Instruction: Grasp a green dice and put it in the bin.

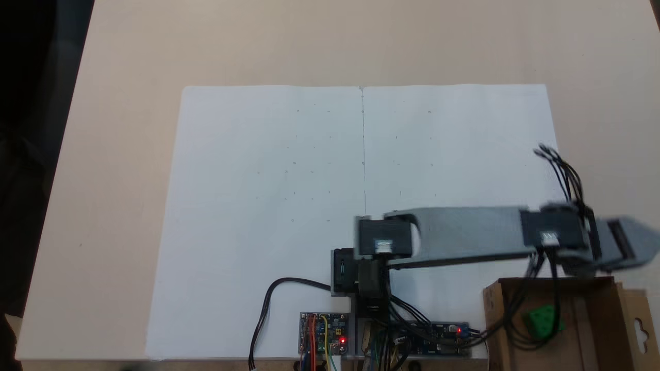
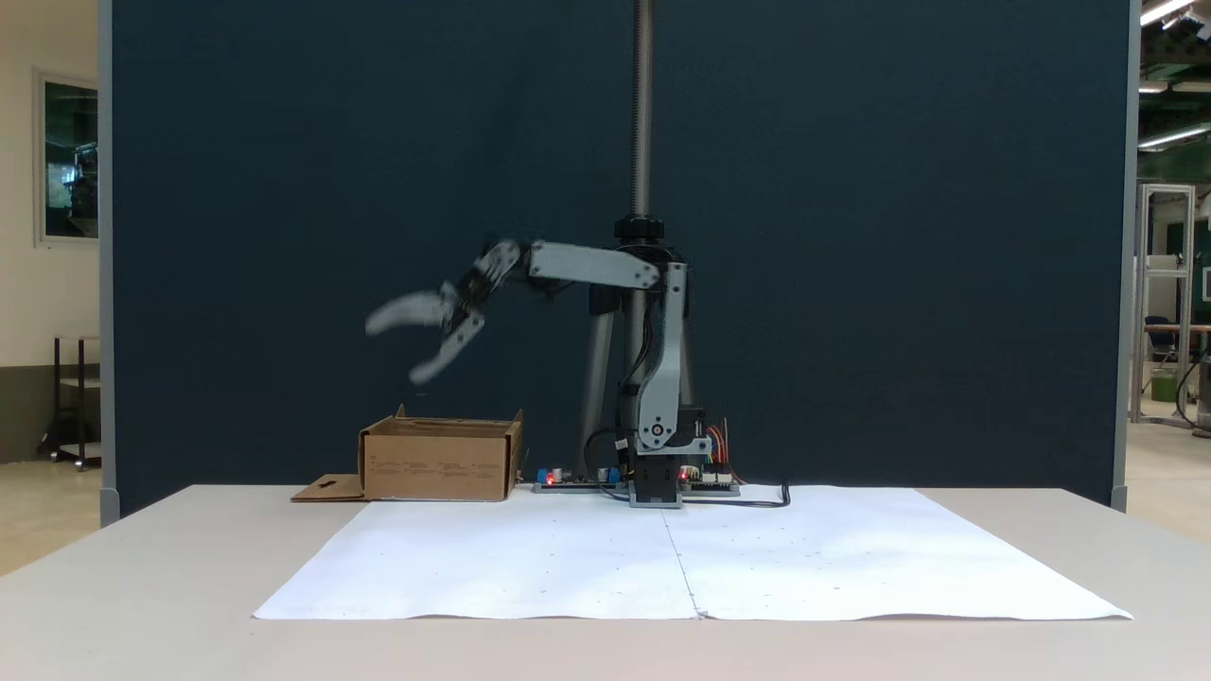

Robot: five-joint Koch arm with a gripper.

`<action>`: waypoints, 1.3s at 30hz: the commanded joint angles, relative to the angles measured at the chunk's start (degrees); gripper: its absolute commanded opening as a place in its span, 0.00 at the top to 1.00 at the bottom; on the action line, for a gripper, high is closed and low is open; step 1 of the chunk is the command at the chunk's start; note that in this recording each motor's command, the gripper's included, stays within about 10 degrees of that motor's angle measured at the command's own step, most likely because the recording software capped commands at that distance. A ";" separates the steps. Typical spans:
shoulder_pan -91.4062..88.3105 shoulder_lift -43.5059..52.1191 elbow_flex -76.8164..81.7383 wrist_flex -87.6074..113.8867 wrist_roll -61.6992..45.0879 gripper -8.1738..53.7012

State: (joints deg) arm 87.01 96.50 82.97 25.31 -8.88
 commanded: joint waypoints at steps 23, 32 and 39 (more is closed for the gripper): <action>-70.84 14.85 0.44 -4.39 12.57 0.17; -88.77 23.99 25.22 -18.88 12.57 0.17; -90.53 32.61 47.55 -32.24 12.57 0.17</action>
State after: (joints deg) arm -2.37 126.21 130.87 1.05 -0.97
